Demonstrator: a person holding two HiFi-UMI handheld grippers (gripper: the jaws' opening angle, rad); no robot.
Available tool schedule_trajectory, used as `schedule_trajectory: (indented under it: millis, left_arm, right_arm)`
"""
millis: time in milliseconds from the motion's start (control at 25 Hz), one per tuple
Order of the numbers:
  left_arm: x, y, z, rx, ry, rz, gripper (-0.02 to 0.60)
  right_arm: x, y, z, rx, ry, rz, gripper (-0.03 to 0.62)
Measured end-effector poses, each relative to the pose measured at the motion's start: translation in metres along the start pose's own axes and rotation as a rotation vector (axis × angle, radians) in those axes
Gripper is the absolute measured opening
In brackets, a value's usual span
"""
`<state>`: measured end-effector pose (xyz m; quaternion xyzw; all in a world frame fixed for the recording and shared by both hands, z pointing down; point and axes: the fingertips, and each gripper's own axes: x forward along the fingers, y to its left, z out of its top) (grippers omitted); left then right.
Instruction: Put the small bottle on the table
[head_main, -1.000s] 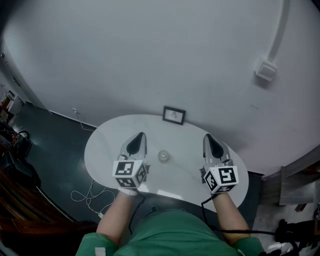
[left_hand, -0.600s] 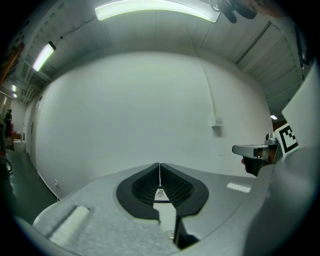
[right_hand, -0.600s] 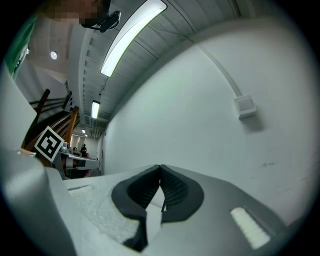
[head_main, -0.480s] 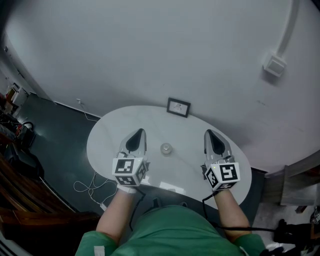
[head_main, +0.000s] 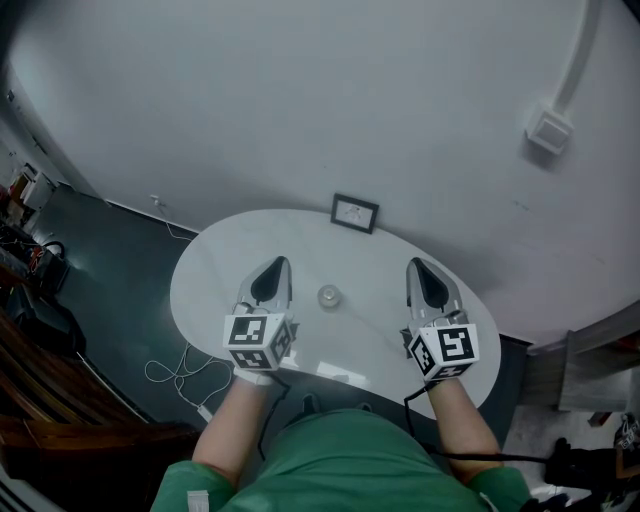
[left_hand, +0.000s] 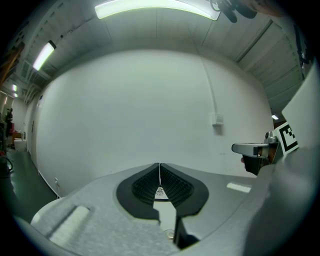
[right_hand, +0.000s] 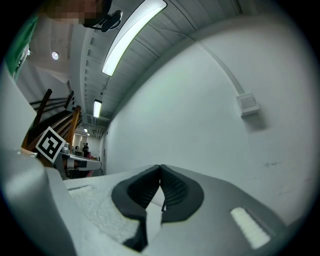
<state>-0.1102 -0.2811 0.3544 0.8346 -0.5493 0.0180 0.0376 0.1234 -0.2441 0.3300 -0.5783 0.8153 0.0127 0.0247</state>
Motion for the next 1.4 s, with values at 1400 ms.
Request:
schedule_trajectory:
  millis: [1400]
  left_arm:
    - [0.005,0.019,-0.019,-0.013,0.026,-0.044,0.013]
  right_arm:
    - [0.01,0.022,-0.005,-0.013,0.011,-0.03,0.002]
